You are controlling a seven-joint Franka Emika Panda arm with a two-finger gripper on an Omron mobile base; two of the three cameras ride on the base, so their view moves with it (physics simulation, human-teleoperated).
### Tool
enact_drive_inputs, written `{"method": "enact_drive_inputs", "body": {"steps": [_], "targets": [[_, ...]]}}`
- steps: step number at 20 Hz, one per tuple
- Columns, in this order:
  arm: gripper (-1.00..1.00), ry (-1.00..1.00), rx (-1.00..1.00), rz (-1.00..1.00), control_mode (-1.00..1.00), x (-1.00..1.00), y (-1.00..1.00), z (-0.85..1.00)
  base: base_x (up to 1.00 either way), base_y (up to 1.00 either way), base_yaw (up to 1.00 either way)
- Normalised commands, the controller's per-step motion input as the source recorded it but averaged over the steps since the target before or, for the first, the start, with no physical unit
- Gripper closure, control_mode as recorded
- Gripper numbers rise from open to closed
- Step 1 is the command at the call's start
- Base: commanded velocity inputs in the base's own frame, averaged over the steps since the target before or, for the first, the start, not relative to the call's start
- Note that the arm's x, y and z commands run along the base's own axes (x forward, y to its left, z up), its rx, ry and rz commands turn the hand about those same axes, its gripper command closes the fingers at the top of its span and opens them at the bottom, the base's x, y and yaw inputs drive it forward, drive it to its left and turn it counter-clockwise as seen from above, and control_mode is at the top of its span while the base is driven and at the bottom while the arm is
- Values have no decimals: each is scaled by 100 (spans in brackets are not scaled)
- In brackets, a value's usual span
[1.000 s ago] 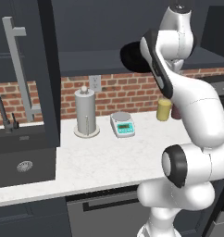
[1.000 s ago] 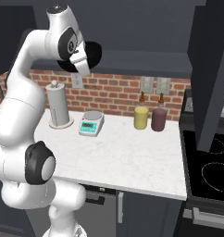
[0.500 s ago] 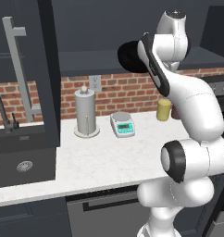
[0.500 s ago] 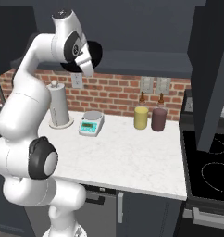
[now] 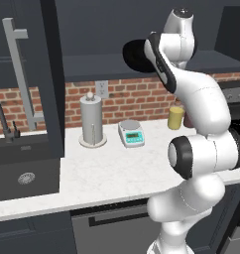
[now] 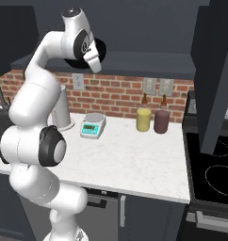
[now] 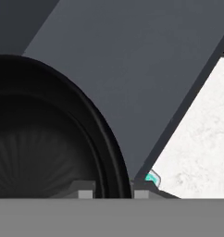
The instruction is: Pick up the bowls on the counter and stack them on top of one another in the open cabinet. Place the smaller bowl on top of the larger bowl.
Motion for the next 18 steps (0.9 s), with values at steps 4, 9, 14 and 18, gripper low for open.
{"method": "enact_drive_inputs", "body": {"steps": [4, 9, 14, 18], "targets": [[100, 0, -2, 1, -100, 12, 0, 0, 0, 0, 0], [100, 0, -2, 0, -100, 18, 0, 0, 0, 0, 0], [100, 0, -3, 0, -100, 25, 0, -7, 0, 0, 0], [100, 0, -3, 1, -100, 23, 0, -19, 0, 0, 0]]}}
